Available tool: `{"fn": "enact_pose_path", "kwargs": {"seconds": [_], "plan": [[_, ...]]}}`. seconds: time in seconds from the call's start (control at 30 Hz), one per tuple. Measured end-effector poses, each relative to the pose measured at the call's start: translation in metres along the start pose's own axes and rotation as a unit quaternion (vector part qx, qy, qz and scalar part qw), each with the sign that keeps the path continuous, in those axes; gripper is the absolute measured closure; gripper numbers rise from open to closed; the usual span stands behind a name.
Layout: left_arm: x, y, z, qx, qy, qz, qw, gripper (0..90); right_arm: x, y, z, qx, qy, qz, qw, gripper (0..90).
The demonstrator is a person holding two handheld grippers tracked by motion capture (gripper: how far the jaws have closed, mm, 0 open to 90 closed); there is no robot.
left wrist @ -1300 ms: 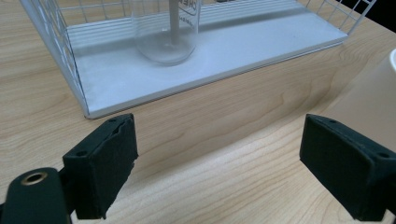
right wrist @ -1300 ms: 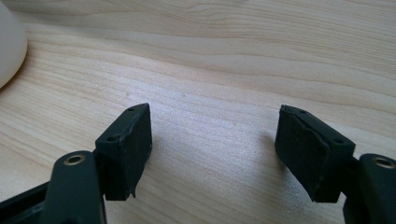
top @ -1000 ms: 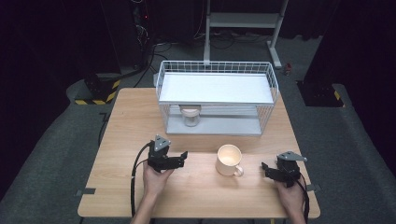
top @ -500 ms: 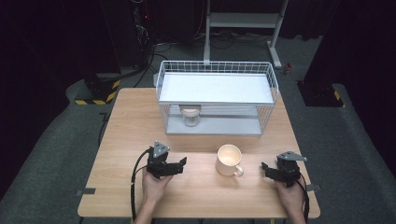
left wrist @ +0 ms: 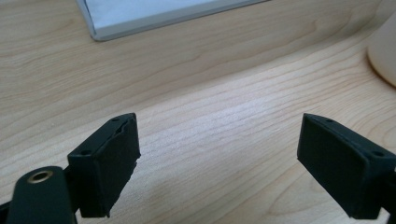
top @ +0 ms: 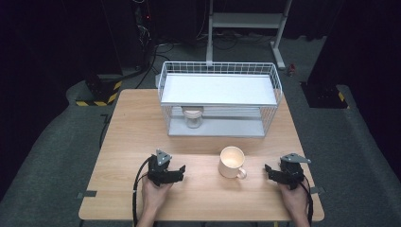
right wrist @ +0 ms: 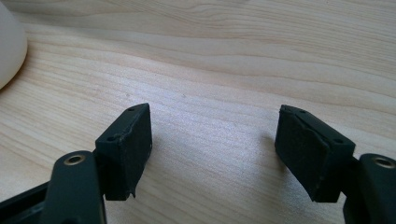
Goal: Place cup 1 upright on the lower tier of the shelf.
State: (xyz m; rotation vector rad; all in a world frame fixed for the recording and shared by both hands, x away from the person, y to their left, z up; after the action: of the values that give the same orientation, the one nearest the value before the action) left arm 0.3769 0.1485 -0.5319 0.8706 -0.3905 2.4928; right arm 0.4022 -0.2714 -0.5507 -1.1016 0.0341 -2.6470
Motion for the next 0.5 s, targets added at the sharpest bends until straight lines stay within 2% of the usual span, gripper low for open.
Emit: {"fn": "enact_pose_path", "kwargs": {"seconds": [0.3, 0.43, 0.5], "plan": [[-0.010, -0.005, -0.012, 0.004, -0.020, 0.012, 0.9997, 13.5, 0.000, 0.000, 0.000, 0.000, 0.000, 0.000, 1.0000, 27.8], [-0.015, -0.006, -0.013, 0.002, -0.027, 0.015, 0.9995, 13.4, 0.000, 0.000, 0.000, 0.000, 0.000, 0.000, 1.0000, 27.8], [-0.018, -0.006, -0.015, -0.005, -0.035, 0.017, 0.9992, 13.5, 0.000, 0.000, 0.000, -0.001, 0.000, 0.000, 1.0000, 27.9]]}}
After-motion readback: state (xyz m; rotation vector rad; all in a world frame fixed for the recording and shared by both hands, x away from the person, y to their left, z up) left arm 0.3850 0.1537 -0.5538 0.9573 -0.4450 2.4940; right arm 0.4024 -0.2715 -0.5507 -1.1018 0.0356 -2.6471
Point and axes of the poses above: each handheld gripper's, and its own axes: x roughly backward along the jaws, z roughly out of its top, y roughly to its right, the point moved 4 cm from there along -x, roughly forward along the jaws, and after that the axes turned 11 degrees about -x, right-handed, at the moved point
